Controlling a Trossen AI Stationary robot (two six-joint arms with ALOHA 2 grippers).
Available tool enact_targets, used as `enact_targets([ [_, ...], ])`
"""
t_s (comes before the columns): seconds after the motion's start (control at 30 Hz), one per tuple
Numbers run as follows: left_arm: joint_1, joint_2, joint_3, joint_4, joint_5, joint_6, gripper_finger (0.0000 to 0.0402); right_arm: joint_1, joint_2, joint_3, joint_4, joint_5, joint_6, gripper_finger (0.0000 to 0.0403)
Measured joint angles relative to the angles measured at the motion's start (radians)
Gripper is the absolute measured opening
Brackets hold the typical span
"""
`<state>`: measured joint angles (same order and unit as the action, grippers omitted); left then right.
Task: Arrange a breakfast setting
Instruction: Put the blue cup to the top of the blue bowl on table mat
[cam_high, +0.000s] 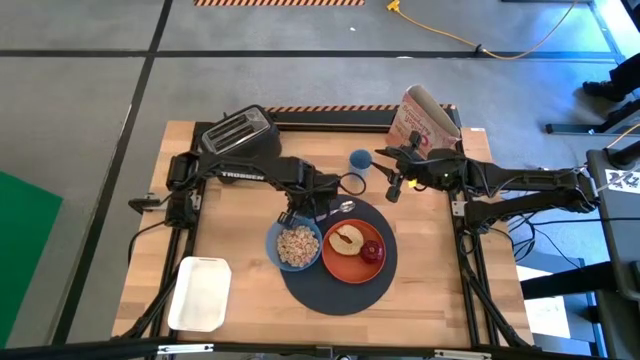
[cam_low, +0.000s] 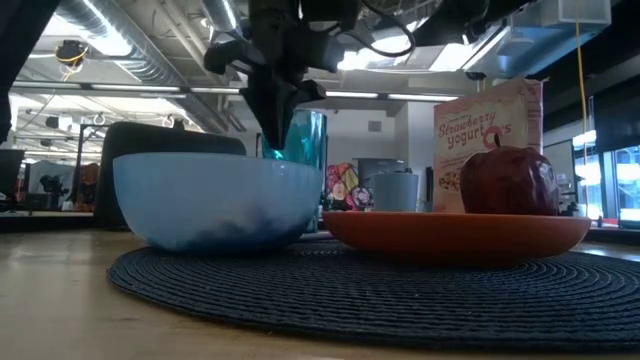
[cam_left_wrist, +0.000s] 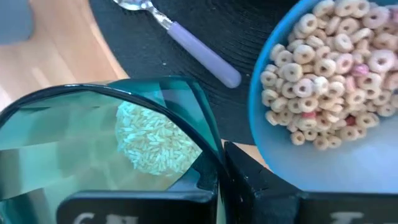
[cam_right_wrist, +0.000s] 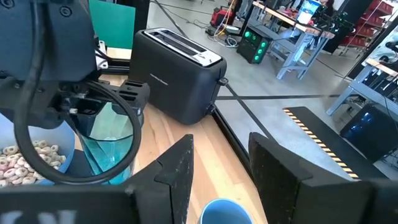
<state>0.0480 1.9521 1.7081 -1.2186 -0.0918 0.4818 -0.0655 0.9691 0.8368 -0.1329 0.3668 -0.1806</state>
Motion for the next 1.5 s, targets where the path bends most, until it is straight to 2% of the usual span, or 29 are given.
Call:
enact_targets([
  [0.2, -0.004, -0.003, 0.000, -0.008, 0.046, 0.026, 0.0006, 0.000, 0.000, 0.000, 0.000, 0.000, 0.000, 0.0145],
  [0.5, -0.004, -0.003, 0.001, -0.005, 0.054, 0.060, 0.0007, 0.000, 0.000, 0.000, -0.001, 0.000, 0.000, 0.0145],
  [0.8, -0.003, -0.001, 0.095, -0.004, 0.115, 0.106, 0.0007, 0.000, 0.000, 0.000, -0.002, 0.000, -0.006, 0.0145],
  [1.07, 0.006, -0.001, 0.109, -0.054, 0.051, 0.107, 0.0007, 0.000, 0.000, 0.000, -0.008, 0.000, -0.007, 0.0145],
  [1.5, 0.018, 0.007, 0.085, -0.051, 0.074, 0.075, 0.0007, 0.000, 0.000, 0.000, -0.011, 0.000, -0.008, 0.0145],
])
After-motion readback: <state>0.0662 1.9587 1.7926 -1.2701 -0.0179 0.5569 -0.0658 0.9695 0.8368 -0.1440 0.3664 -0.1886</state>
